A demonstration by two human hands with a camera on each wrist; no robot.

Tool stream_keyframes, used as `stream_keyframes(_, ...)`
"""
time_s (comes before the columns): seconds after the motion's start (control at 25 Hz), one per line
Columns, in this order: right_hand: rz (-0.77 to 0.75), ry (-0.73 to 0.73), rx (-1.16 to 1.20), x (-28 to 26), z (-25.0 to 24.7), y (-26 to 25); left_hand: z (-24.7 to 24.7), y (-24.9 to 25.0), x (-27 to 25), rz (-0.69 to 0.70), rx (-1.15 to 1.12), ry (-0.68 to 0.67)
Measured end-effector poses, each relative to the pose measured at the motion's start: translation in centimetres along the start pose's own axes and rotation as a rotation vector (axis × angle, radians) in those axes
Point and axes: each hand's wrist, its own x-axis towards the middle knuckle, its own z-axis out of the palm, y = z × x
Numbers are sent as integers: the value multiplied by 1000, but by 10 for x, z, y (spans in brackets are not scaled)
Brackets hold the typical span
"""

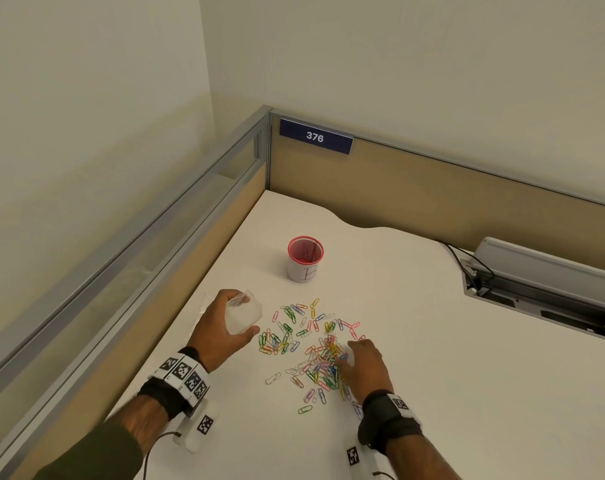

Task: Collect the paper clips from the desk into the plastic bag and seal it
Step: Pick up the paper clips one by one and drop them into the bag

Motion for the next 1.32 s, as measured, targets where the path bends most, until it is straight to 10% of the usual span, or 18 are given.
stream_keyframes(0.32,-119,-63,-285,12,14,-28,0,-1,-3,-11,3,-34)
stream_keyframes(1.32,-51,-65,-49,28,-13,-36,12,4,16,-19,29,-47)
